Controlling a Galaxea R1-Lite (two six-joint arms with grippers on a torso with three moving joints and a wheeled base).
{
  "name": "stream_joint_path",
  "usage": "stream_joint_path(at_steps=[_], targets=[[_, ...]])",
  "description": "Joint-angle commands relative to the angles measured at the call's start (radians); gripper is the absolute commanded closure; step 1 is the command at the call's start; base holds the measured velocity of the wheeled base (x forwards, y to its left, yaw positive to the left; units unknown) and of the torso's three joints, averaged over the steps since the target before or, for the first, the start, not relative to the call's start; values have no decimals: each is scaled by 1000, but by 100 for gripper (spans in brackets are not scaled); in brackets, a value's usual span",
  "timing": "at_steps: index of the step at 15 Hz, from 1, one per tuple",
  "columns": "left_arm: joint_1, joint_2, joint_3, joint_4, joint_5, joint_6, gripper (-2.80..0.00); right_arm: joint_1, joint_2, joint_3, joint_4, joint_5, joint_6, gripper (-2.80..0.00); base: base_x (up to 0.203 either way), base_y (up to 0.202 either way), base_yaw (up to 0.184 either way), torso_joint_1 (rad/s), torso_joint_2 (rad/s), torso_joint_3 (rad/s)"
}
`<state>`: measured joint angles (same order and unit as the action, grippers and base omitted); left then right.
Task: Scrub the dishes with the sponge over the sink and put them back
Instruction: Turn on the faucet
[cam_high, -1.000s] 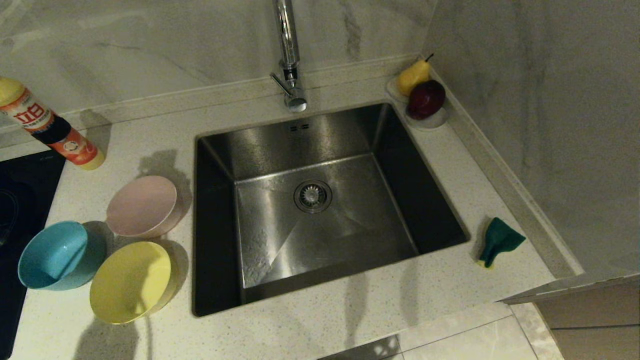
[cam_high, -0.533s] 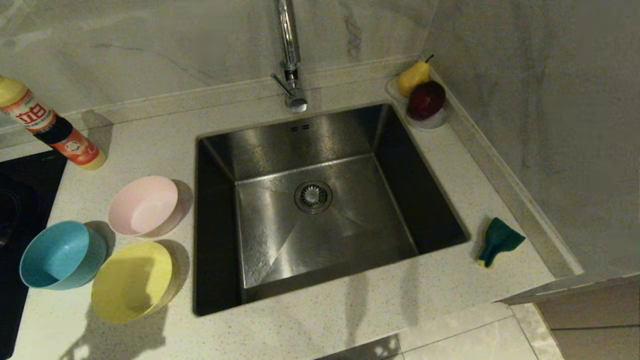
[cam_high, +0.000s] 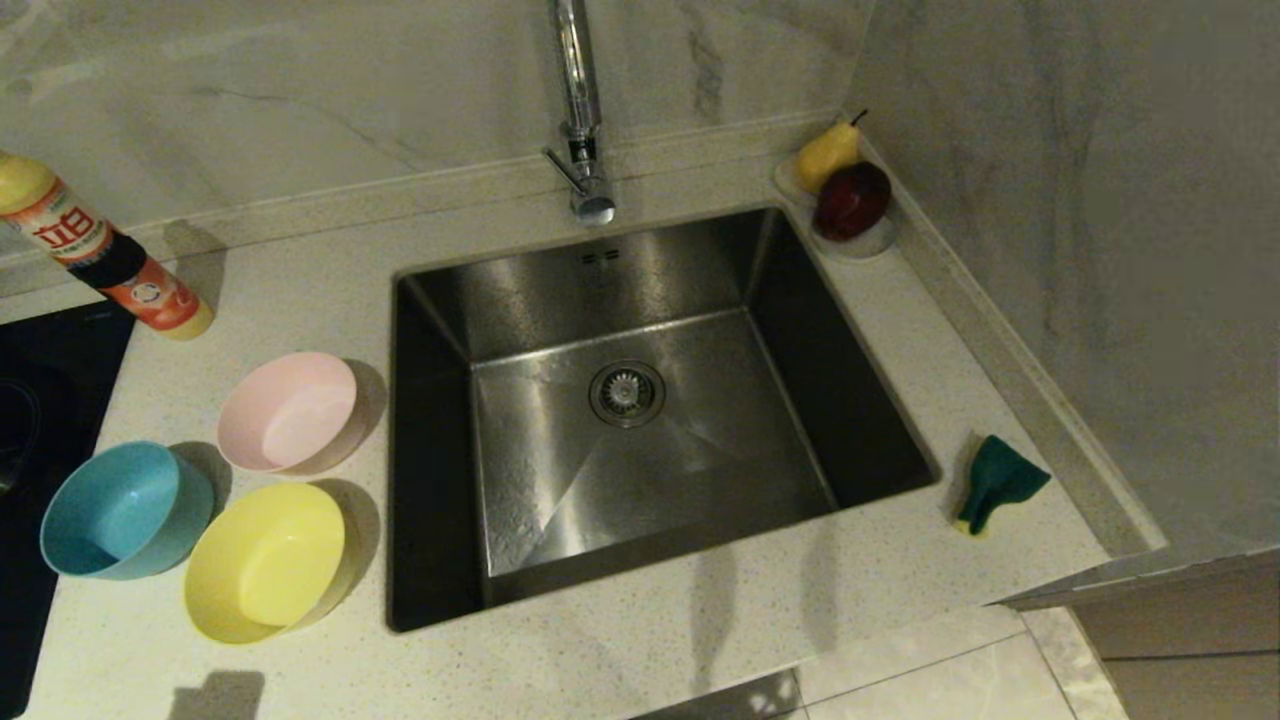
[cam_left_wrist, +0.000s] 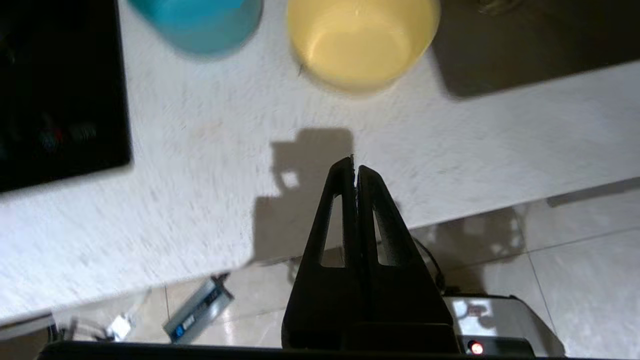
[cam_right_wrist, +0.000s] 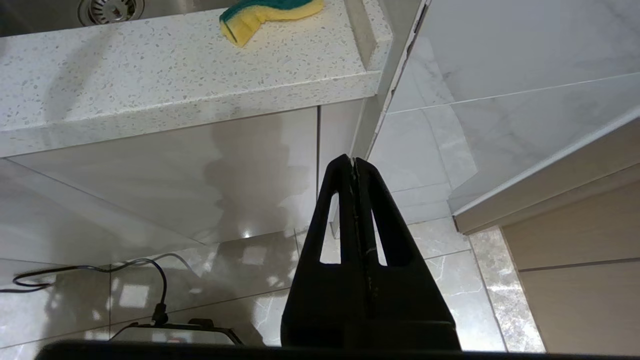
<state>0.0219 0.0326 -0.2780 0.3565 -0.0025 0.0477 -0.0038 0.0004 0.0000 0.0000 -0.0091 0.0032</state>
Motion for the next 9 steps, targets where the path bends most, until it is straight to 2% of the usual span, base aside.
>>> stream_joint_path(at_steps=[1, 3, 9], targets=[[0, -31, 137, -70, 13, -13, 0, -1, 0, 0, 0, 0, 0, 0, 0, 0, 0, 0, 0, 0], [0, -31, 211, -180, 13, -14, 0, 1, 0, 0, 0, 0, 0, 0, 0, 0, 0, 0, 0, 0], [-2, -31, 214, -186, -16, -8, 0, -1, 0, 0, 0, 0, 0, 0, 0, 0, 0, 0, 0, 0]])
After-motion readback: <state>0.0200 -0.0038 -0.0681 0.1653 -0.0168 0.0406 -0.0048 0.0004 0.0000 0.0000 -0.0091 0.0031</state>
